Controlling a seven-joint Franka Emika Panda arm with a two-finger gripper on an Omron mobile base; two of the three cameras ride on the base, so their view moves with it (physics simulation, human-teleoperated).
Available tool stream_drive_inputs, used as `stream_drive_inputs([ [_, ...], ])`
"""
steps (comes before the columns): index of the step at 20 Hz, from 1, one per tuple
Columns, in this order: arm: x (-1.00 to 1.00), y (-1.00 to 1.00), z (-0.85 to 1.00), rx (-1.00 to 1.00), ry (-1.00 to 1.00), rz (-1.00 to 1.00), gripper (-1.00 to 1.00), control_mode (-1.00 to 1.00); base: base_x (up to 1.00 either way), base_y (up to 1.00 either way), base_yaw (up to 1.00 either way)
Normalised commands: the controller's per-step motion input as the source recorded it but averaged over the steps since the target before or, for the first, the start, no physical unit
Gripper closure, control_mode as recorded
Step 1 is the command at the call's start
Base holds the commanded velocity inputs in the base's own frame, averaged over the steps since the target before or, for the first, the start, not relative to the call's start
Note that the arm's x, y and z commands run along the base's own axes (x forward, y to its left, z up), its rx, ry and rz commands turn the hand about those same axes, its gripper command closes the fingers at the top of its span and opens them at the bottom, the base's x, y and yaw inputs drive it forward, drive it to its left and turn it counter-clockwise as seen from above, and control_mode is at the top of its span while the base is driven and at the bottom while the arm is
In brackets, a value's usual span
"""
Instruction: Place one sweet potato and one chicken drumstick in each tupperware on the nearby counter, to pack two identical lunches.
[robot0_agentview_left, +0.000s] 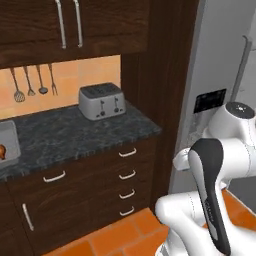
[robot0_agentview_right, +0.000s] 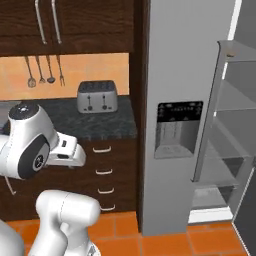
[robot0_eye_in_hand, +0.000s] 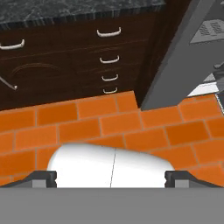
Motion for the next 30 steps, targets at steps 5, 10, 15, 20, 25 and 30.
stream_drive_inputs([
  [5,0.0,0.0,0.0,0.0,0.0,0.0,-1.0,1.0,-0.11,-1.0,0.13],
  [10,0.0,0.0,0.0,0.0,0.0,0.0,-1.0,1.0,0.1,-1.0,0.0],
  [15,0.0,0.0,0.0,0.0,0.0,0.0,-1.0,1.0,0.17,-0.98,0.12],
  [20,0.0,0.0,0.0,0.0,0.0,0.0,-1.0,1.0,0.67,-0.78,0.24],
  [25,0.0,0.0,0.0,0.0,0.0,0.0,-1.0,1.0,0.09,-0.43,0.26],
  [30,0.0,0.0,0.0,0.0,0.0,0.0,-1.0,1.0,0.42,-0.01,0.15],
])
